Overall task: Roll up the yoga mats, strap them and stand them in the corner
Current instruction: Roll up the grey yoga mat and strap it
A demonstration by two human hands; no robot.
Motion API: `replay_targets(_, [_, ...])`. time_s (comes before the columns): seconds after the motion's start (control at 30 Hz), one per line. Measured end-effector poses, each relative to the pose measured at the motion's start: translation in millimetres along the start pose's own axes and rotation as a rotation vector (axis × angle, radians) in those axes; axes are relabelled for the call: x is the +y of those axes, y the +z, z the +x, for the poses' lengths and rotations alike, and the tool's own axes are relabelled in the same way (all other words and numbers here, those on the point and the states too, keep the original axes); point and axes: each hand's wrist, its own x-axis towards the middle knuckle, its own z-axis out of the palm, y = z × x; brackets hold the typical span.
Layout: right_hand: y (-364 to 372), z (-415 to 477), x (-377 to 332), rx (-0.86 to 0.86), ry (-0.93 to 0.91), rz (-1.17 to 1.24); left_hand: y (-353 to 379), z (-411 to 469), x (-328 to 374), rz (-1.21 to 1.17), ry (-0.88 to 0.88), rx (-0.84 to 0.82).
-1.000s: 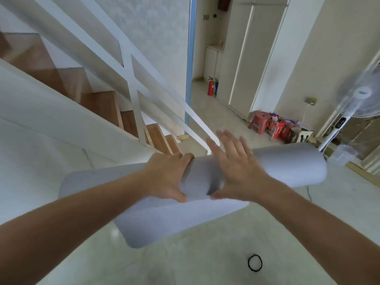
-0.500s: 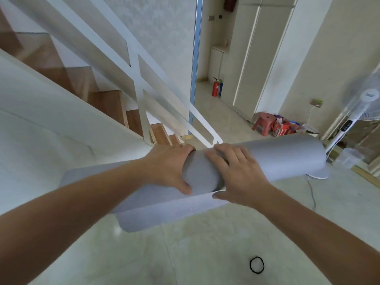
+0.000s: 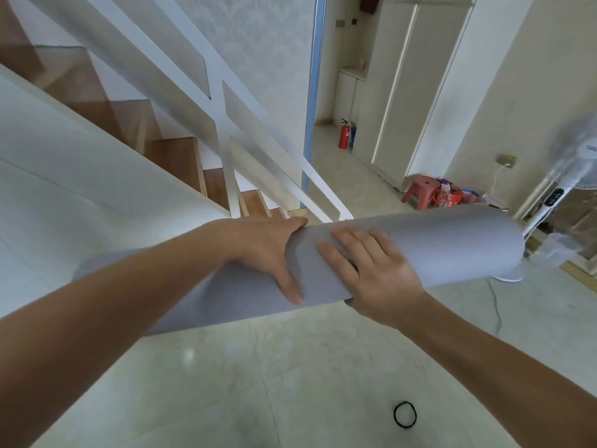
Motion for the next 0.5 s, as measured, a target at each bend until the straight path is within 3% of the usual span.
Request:
replay_targets(0.07, [-1, -2, 4, -0.031, -0.077, -0.028, 4, 1, 2, -0.083, -0.004, -0.016])
replay_targets(0.13, [-11, 1, 8, -0.267, -0.078, 0.020, 19, -2, 3, -0.053, -0.026, 0.065])
replay_targets(0.3, [-25, 39, 34, -0.808, 0.110, 0.199, 61, 1, 11, 0.461, 0.041, 0.482])
replay_targets(0.4, [-19, 41, 32, -0.778, 0.129, 0.222, 70, 6, 11, 0.666, 0.099, 0.635])
replay_targets(0.5, [-6, 21, 22, -0.693, 0.090, 0.086, 59, 3, 4, 0.542, 0.096, 0.539])
